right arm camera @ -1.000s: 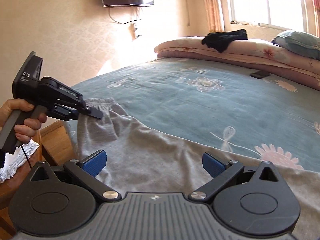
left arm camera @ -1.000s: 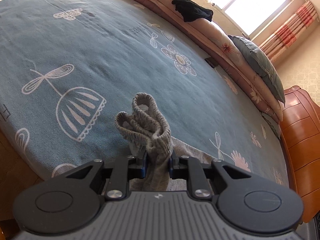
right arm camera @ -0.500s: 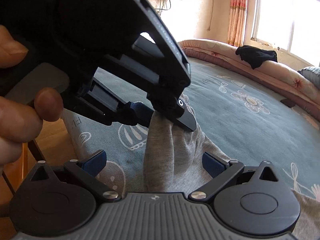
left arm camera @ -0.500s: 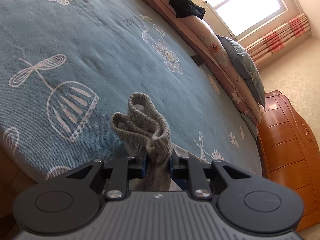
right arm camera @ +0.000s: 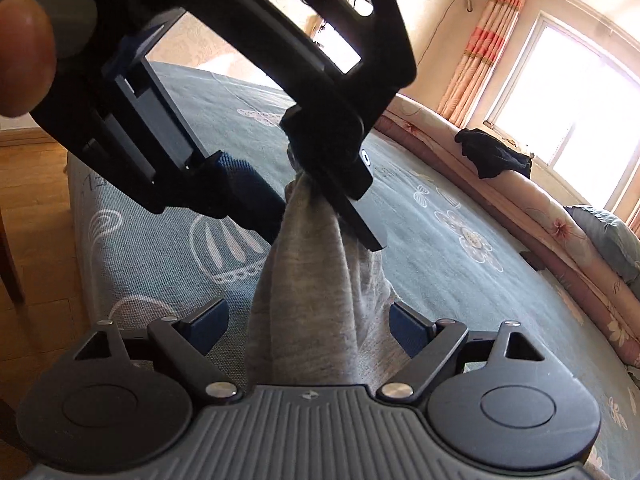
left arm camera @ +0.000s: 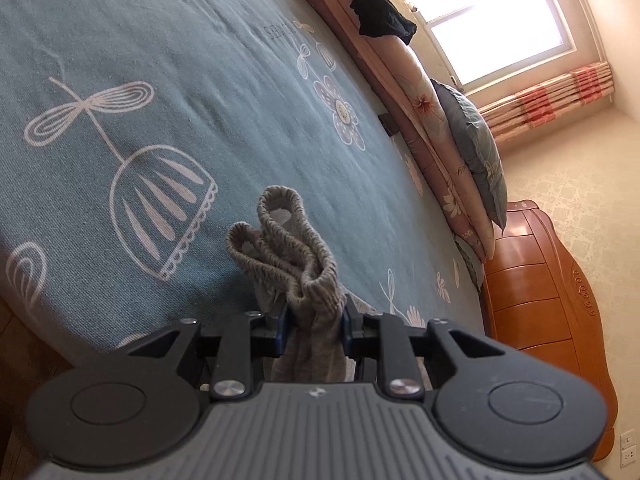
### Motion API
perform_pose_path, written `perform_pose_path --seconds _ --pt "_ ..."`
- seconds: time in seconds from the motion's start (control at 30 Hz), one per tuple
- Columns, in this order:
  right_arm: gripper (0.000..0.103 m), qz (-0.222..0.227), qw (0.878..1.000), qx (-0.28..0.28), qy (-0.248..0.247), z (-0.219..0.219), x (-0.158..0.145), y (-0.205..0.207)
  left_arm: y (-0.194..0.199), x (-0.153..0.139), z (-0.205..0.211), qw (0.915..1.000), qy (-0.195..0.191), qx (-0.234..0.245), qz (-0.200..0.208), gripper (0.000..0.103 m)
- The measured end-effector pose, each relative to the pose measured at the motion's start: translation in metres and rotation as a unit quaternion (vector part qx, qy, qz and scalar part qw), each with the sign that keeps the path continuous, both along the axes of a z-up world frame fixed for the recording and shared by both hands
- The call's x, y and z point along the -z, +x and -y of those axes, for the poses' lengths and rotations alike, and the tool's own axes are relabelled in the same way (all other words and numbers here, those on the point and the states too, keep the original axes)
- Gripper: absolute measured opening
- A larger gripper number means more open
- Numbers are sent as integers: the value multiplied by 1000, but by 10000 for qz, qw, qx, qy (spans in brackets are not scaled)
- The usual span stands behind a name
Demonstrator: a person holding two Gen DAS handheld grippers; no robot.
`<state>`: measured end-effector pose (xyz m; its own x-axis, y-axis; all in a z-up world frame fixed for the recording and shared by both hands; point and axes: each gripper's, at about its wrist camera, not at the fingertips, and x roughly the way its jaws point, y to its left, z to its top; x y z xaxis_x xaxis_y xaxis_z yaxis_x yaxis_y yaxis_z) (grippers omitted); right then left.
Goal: Fold clothes
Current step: 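Close the right tool on the lifted waistband while the left tool opens and releases it, then carry the waistband over the pants with the right tool, lay it down, open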
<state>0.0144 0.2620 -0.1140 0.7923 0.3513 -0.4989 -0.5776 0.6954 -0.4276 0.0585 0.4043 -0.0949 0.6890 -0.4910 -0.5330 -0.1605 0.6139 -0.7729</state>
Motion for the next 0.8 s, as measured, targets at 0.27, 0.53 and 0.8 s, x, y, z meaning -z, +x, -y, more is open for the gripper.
perform_pose_path --seconds 0.27,0.53,0.8 --pt "86 364 9981 145 -483 -14 11 -6 -18 -2 -15 9998 -91 -149 102 52" --pt "42 29 9986 -46 -524 -11 10 -4 -56 -5 -36 9979 -113 -579 264 62" --pt "10 -1112 9924 -135 510 19 -17 17 -74 3 -42 9964 -160 -807 179 62"
